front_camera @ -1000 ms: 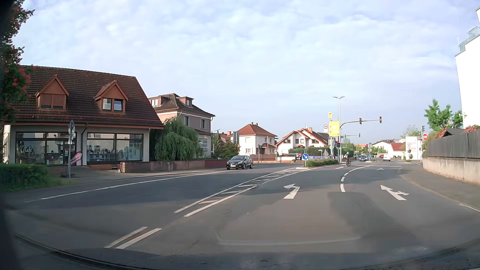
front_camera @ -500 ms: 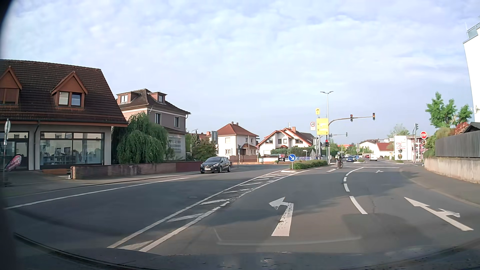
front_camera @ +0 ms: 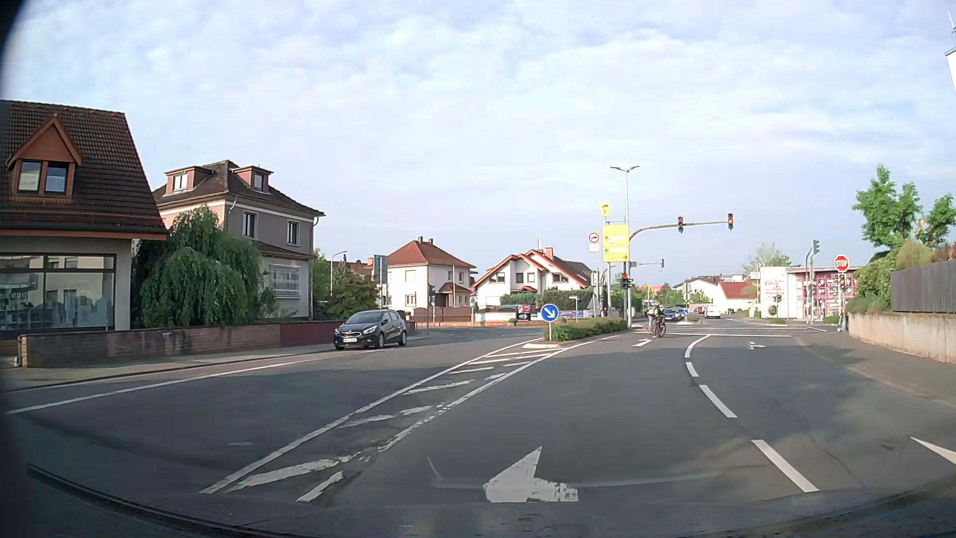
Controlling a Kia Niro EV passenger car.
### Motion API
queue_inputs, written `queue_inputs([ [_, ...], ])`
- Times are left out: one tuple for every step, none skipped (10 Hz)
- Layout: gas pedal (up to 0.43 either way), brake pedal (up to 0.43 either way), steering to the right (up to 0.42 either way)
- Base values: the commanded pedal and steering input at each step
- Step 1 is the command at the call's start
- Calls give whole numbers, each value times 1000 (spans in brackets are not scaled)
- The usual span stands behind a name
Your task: Follow the waypoints while adhering to traffic rules and regulations
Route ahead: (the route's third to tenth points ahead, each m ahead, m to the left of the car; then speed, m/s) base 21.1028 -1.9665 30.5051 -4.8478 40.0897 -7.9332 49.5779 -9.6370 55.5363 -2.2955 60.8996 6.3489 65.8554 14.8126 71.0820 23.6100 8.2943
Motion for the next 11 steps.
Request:
queue_inputs([
  [0, 79, 66],
  [0, 98, 65],
  [0, 134, 62],
  [0, 146, 60],
  [0, 159, 58],
  [0, 171, 58],
  [0, 177, 58],
  [0, 183, 59],
  [0, 189, 65],
  [0, 195, 67],
  [0, 201, 67],
])
